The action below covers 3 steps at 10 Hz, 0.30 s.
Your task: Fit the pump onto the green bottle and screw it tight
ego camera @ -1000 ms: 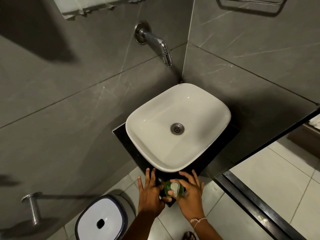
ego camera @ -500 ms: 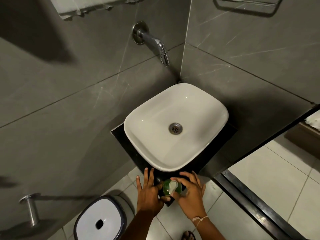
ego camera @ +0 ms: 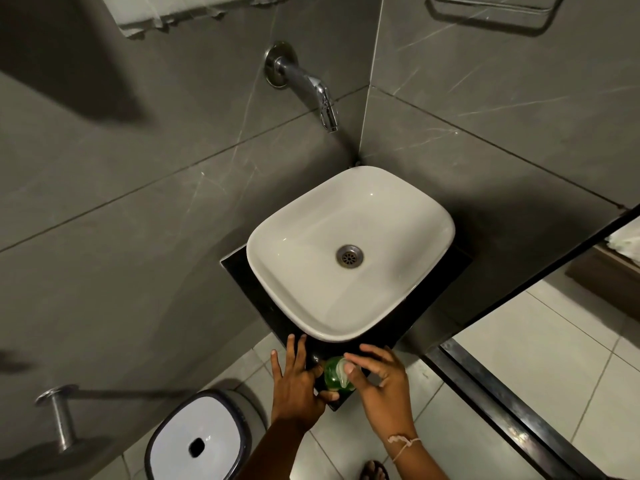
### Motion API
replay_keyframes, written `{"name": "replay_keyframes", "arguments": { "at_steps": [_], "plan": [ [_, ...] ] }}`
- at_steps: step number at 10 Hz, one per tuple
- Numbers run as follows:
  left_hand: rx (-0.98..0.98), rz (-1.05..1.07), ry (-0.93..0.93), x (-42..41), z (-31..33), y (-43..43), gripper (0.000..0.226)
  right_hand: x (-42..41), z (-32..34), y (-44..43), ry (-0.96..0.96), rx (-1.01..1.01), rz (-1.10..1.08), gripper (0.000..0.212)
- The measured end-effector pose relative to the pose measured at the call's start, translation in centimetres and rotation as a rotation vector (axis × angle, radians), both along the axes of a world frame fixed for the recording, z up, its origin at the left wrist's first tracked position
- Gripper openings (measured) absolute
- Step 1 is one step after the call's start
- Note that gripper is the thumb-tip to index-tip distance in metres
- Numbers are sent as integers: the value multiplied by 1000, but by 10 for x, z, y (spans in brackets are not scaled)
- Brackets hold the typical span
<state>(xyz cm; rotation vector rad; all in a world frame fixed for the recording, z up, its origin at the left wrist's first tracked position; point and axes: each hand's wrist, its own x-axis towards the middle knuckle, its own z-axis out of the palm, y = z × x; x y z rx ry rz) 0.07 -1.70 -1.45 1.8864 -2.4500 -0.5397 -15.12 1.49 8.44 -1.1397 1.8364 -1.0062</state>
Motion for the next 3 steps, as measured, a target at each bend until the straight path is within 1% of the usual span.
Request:
{"name": "replay_keyframes", "arguments": {
  "at_steps": [1, 2, 3],
  "plan": [
    [15, -5, -31, 1, -1, 1, 59, -5, 6, -3, 27, 43, 52, 27],
    [29, -17, -7, 1, 1, 1, 69, -5, 10, -3, 15, 69, 87, 23],
    [59, -21, -34, 11, 1, 9, 92, -11, 24, 5, -128, 20, 37, 19]
  ]
}}
